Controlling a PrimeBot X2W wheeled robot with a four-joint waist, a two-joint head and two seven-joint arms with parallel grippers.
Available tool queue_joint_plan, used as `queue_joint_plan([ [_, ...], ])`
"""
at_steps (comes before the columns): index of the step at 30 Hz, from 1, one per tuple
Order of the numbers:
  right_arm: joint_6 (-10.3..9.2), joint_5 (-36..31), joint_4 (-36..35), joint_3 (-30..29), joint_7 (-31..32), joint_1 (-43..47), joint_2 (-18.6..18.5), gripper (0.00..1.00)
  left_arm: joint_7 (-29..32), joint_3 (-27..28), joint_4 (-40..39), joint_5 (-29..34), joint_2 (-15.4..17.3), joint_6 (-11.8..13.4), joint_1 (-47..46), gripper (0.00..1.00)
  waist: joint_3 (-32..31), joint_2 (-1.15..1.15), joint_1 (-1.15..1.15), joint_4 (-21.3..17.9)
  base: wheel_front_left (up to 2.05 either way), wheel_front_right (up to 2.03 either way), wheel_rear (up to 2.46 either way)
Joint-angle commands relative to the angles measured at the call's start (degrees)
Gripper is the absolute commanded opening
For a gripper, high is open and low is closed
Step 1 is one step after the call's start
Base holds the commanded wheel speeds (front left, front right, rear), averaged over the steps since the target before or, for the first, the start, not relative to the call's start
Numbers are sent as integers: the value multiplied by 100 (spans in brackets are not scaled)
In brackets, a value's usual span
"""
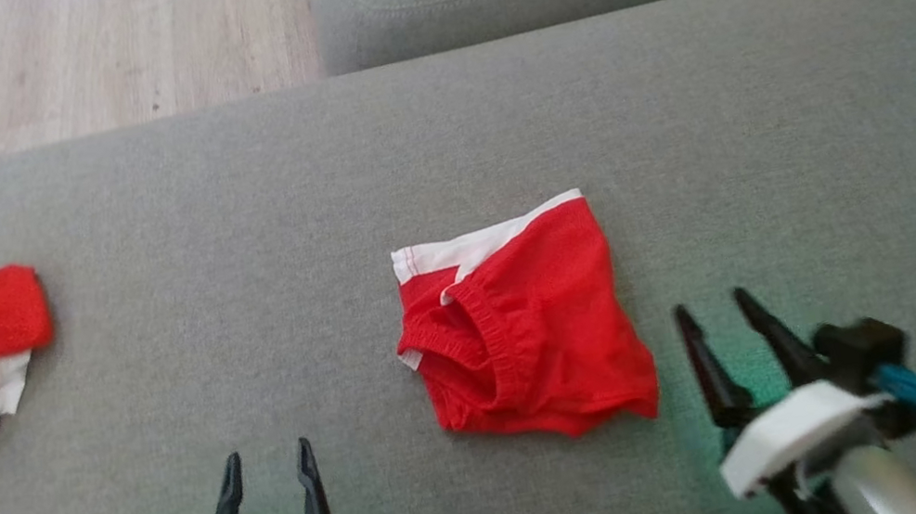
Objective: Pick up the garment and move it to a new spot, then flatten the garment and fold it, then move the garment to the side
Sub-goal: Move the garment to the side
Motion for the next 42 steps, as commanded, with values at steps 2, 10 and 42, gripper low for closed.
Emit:
queue_joint_plan([
  [2,20,62,233,408,-80,-745,-10,100,-30,49,-89,-8,17,-61,-333,100,147,0,0,145,0,0,0],
  [10,20,390,1757,855,-56,-1520,-10,100,-30,-225,72,-72,17,-103,-453,100,300,0,0,583,0,0,0],
  [42,20,491,1845,1141,-79,-1664,-10,0,-30,-845,-35,-341,17,-163,-740,100,369,0,0,-2776,0,0,0],
])
